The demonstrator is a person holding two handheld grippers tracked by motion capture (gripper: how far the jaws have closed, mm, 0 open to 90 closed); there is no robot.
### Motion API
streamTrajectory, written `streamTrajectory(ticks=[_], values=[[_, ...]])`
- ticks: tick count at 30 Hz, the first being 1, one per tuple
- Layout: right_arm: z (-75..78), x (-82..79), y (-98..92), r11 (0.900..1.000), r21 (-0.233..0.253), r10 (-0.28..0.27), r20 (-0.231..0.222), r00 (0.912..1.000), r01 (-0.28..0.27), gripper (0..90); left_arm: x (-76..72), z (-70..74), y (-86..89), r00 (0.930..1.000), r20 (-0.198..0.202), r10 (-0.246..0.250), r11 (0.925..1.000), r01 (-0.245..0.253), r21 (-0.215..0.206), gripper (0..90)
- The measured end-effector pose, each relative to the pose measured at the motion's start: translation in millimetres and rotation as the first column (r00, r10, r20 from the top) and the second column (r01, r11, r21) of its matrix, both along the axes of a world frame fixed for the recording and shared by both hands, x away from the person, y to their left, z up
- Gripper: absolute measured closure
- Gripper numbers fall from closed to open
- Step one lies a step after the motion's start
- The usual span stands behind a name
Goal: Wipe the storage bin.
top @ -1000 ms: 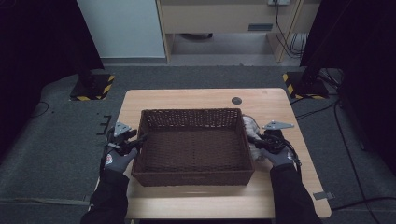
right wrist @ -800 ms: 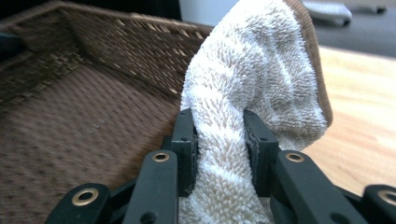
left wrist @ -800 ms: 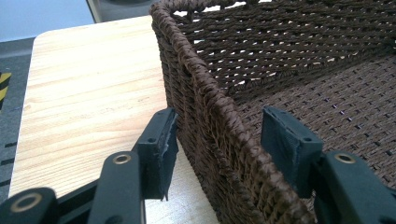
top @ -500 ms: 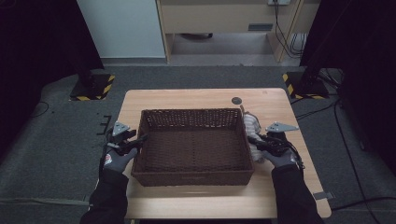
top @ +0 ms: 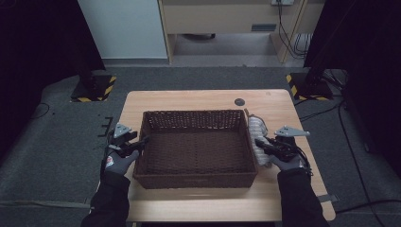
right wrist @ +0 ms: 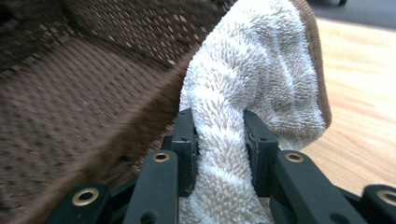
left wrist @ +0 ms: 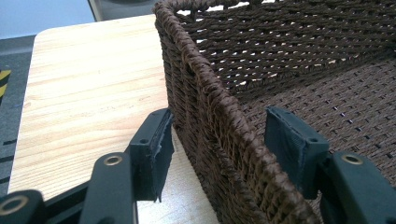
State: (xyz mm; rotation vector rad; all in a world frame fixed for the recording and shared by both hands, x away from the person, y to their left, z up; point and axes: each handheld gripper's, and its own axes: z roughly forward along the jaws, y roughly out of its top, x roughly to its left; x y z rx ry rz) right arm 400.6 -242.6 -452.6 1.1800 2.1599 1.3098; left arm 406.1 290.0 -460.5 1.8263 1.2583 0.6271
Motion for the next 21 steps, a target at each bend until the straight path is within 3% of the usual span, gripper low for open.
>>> streamTrajectory(ticks=[2,6,9,12,17,21], values=[[3.2,-6.3,0.9,1.0,0.003,0.016,0.01,0.9998,-0.016,70.6,0.0,0.0,0.0,1.0,0.0,0.0,1.0,0.0,0.001,40.7],[-2.9,-10.2,8.3,0.998,-0.041,0.037,-0.001,0.9993,-0.037,70.7,0.3,-0.3,0.5,1.0,-0.003,0.0,1.0,0.0,-0.009,40.2],[-12.7,-8.4,10.6,0.997,-0.067,0.036,-0.045,0.9983,-0.039,70.8,0.3,-0.3,0.4,1.0,-0.003,0.001,1.0,-0.001,-0.009,40.1],[-28.3,-5.8,16.4,0.99,-0.128,0.041,-0.094,0.9947,-0.053,70.8,0.7,-0.5,1.0,1.0,0.003,0.008,1.0,-0.008,0.002,35.1],[-37.4,-5.1,16.3,0.989,-0.144,0.022,-0.135,0.9905,-0.041,70.7,0.9,-0.7,1.4,1.0,0.001,0.007,1.0,-0.007,-0.005,36.2],[-28.5,-7.2,13.8,0.99,-0.135,0.014,-0.101,0.9948,-0.027,70.5,0.8,-0.6,1.5,1.0,-0.001,0.008,1.0,-0.008,-0.005,36.1]])
